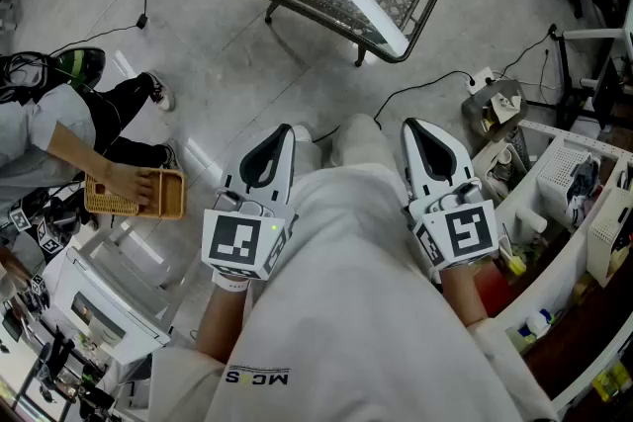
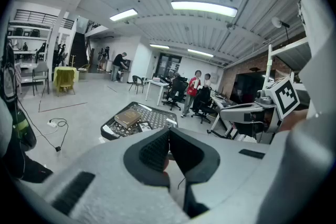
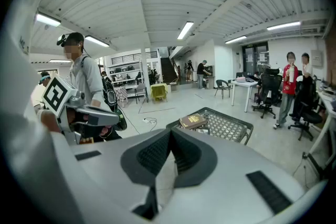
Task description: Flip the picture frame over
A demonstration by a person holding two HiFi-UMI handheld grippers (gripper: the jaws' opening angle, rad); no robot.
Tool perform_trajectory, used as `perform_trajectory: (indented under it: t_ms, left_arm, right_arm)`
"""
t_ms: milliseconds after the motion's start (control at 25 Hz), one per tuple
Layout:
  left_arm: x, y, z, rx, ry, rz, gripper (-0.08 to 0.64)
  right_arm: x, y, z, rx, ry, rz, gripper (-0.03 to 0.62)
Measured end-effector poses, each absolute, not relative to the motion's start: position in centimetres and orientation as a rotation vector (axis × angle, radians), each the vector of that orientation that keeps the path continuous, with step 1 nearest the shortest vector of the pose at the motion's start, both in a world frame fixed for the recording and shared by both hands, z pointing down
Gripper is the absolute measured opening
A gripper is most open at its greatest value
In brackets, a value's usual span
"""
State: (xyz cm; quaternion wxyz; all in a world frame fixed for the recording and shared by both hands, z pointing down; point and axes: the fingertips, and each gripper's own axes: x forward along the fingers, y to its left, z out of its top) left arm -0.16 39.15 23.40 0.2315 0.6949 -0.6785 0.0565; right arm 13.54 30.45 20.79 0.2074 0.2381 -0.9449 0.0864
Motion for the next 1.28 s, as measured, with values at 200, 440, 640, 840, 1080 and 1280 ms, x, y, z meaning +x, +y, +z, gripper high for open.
perform_trajectory:
  t_ms: [200,440,640,840,1080,1280]
  left_arm:
    - [2.0,39.2,22.8,1.895,-1.887,0.174,0.025]
    - [6.3,37.8,21.8,1.903,-1.882,0.234,0.026]
    - [9.7,37.2,21.4,1.914,-1.914,0.25,0.026]
    - [12.8,37.0,22.1,1.902,-1.92,0.273,0.026]
    - [15.6,35.6,22.3,1.919,-1.905,0.292,0.025]
    - [16.5,31.7,22.6,1.997,-1.857,0.295,0.026]
  right_arm:
    - [16.1,30.6,20.5,0.66,-2.639,0.25,0.017]
    - [20.3,29.5,20.2,0.668,-2.666,0.283,0.017]
    - [23.4,28.9,20.5,0.663,-2.707,0.285,0.017]
    - [25.6,28.8,20.3,0.645,-2.763,0.274,0.017]
    - [28.4,28.6,21.4,0.643,-2.767,0.347,0.017]
    - [29.3,25.6,20.9,0.739,-2.781,0.335,0.017]
